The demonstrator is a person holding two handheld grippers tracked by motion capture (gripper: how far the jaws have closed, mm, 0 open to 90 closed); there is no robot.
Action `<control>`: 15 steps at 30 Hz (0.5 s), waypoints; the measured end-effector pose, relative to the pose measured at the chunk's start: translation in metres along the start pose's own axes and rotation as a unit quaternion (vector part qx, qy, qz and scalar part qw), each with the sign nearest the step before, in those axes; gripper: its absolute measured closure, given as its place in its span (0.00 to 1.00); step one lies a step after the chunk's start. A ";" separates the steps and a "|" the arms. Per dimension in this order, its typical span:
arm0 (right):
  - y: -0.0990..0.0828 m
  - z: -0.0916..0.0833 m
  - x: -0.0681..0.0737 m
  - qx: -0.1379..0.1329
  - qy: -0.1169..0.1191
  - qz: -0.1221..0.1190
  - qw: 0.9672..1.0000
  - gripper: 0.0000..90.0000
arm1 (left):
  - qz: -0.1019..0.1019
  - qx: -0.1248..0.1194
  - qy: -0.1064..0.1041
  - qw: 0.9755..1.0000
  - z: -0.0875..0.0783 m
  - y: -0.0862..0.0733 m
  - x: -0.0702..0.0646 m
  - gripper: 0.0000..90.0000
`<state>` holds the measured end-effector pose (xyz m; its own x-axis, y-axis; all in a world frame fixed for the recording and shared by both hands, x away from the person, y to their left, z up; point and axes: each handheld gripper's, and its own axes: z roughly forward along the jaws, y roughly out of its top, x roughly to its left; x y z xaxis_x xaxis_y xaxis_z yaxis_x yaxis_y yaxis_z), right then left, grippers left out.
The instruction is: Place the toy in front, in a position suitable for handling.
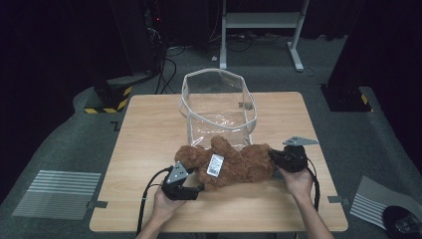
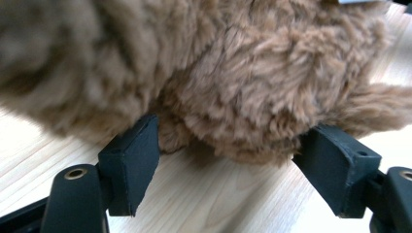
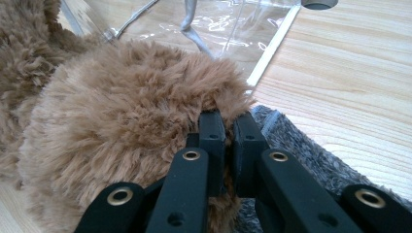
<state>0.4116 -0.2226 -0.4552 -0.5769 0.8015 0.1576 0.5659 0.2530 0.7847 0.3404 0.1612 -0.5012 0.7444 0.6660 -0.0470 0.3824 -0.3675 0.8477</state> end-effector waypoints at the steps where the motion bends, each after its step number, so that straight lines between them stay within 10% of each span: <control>1: 0.000 0.001 0.000 0.000 0.001 0.000 1.000 0.95 | 0.002 -0.001 -0.002 1.000 0.001 0.001 -0.001 0.29; 9: 0.000 0.002 0.003 0.004 0.004 -0.006 1.000 0.95 | -0.001 0.001 -0.036 0.999 0.004 0.007 -0.002 0.73; 15: 0.000 -0.005 0.010 -0.002 -0.002 -0.034 0.999 0.95 | -0.004 -0.001 -0.042 0.999 -0.007 0.011 -0.006 0.88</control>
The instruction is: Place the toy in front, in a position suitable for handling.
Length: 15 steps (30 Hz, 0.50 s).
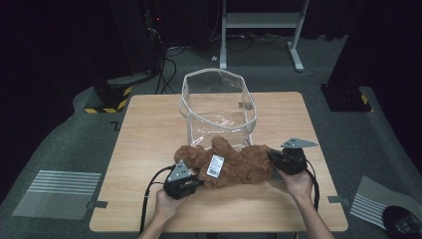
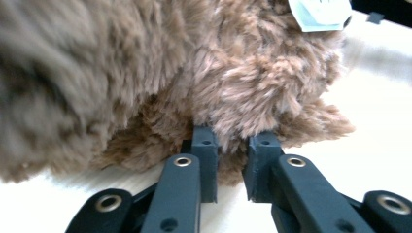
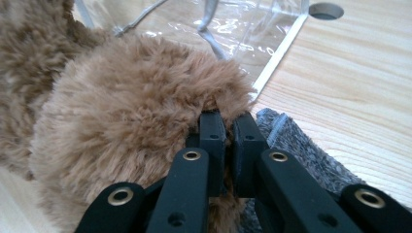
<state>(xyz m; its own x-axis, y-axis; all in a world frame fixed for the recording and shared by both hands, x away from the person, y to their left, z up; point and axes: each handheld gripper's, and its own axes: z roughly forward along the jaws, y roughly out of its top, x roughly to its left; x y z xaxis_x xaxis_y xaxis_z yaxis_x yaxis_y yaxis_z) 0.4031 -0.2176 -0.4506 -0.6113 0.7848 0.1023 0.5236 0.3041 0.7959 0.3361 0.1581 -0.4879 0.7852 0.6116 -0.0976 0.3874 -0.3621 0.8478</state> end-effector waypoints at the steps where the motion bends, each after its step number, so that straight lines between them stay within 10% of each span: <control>1: 0.000 -0.003 0.001 -0.001 0.001 -0.004 1.000 0.95 | -0.001 0.001 -0.004 1.000 -0.004 0.001 -0.001 0.88; 9: 0.010 -0.037 0.019 0.028 0.053 -0.005 0.998 0.95 | -0.086 -0.008 -0.057 0.995 -0.057 0.010 -0.019 0.90; 15: 0.014 -0.023 0.023 0.100 0.080 0.008 0.992 0.95 | -0.163 0.001 -0.030 0.986 -0.062 0.009 -0.005 0.90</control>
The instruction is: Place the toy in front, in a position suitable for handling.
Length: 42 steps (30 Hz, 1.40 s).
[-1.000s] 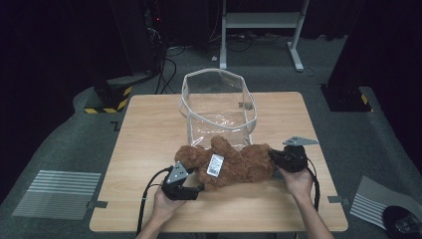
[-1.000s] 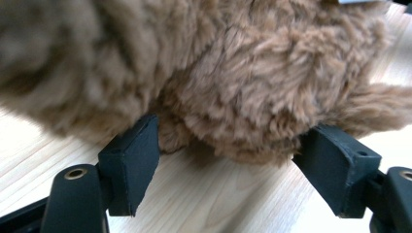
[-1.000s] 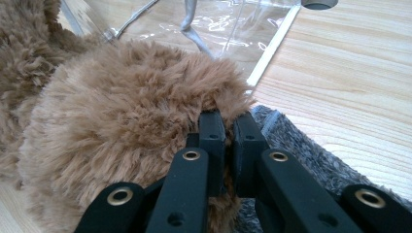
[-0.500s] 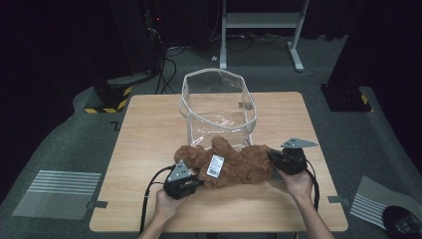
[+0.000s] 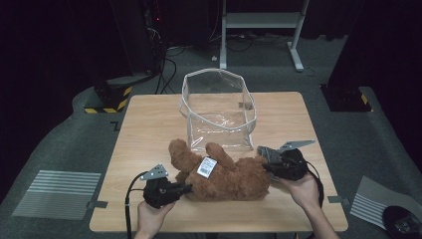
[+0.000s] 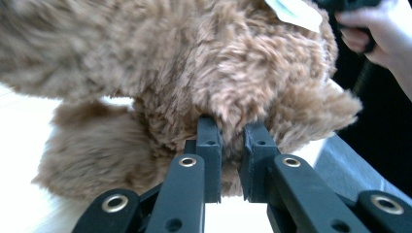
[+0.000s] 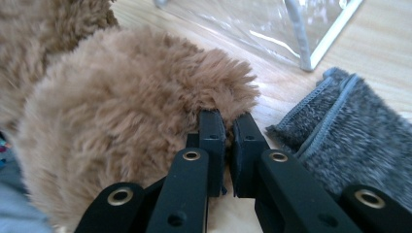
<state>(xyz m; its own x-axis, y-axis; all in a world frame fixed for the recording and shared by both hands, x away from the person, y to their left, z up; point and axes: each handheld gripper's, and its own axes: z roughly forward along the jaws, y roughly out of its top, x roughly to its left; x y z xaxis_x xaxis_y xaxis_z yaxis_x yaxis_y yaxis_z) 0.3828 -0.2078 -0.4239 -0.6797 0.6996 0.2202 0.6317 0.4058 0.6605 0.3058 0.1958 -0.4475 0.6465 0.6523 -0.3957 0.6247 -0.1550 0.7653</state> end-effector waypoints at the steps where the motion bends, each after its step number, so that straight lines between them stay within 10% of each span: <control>1: 0.001 0.010 -0.004 0.006 -0.005 0.003 1.000 0.94 | -0.006 -0.002 0.004 1.000 0.002 0.001 0.004 0.89; 5: 0.000 0.041 -0.016 0.004 -0.043 -0.006 0.999 0.93 | -0.028 -0.040 0.007 0.999 0.014 0.011 0.024 0.85; 14: 0.000 0.049 -0.029 -0.010 -0.065 0.006 0.998 0.90 | 0.003 -0.105 0.032 0.994 0.008 0.016 0.032 0.51; 20: 0.002 0.056 -0.031 -0.004 -0.081 0.016 0.997 0.91 | 0.056 -0.057 0.065 0.995 -0.005 -0.010 0.034 0.37; 26: 0.002 0.056 -0.030 -0.008 -0.083 0.017 0.996 0.90 | 0.094 0.002 0.090 0.991 0.019 -0.023 0.040 0.33; 42: -0.029 0.015 -0.026 -0.076 -0.104 0.038 0.991 0.60 | 0.091 0.011 0.113 0.989 0.036 -0.017 0.044 0.69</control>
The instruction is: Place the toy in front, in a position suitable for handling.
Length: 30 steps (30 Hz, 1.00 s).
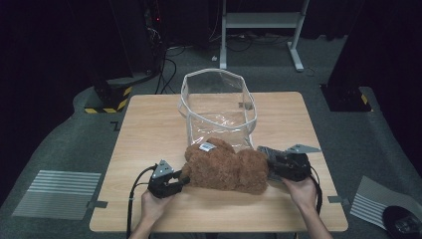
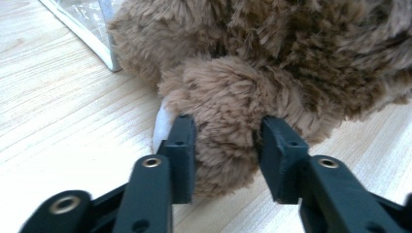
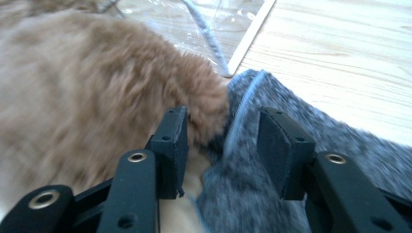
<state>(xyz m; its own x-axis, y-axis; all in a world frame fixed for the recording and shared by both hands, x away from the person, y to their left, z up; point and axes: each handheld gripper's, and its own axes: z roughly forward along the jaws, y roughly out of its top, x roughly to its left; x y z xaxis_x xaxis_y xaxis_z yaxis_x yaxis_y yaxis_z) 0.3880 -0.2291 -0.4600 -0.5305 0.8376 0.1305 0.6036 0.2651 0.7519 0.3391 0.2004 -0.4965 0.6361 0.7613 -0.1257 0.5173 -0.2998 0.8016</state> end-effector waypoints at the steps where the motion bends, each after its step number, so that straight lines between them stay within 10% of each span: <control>1: -0.005 -0.008 0.000 -0.011 0.002 -0.001 1.000 0.60 | 0.000 0.001 0.000 1.000 0.000 0.000 0.000 0.71; 5: -0.025 -0.029 0.007 -0.035 0.026 -0.025 0.999 0.57 | 0.002 -0.011 0.006 1.000 -0.004 -0.002 0.000 0.71; 10: -0.049 -0.044 0.025 -0.036 0.039 -0.080 0.995 0.52 | 0.004 -0.027 0.009 1.000 -0.012 -0.008 0.004 0.38; 17: -0.065 -0.021 0.054 0.003 0.051 -0.148 0.988 0.48 | 0.019 0.020 0.005 1.000 0.003 -0.010 0.003 0.32; 23: -0.063 0.010 0.057 0.019 0.036 -0.180 0.983 0.62 | 0.016 0.016 0.008 1.000 0.006 -0.009 0.005 0.51; 30: -0.060 0.003 0.061 0.019 0.043 -0.200 0.979 0.88 | 0.022 0.040 -0.003 0.999 -0.001 -0.002 0.004 0.85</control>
<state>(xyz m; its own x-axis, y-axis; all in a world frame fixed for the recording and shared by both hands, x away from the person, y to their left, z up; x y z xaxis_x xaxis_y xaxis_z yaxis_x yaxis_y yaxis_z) 0.3210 -0.1927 -0.4993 -0.7764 0.6199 -0.1139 0.3576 0.5821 0.7303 0.3403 0.2043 -0.4981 0.6628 0.7427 -0.0954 0.5324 -0.3778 0.7575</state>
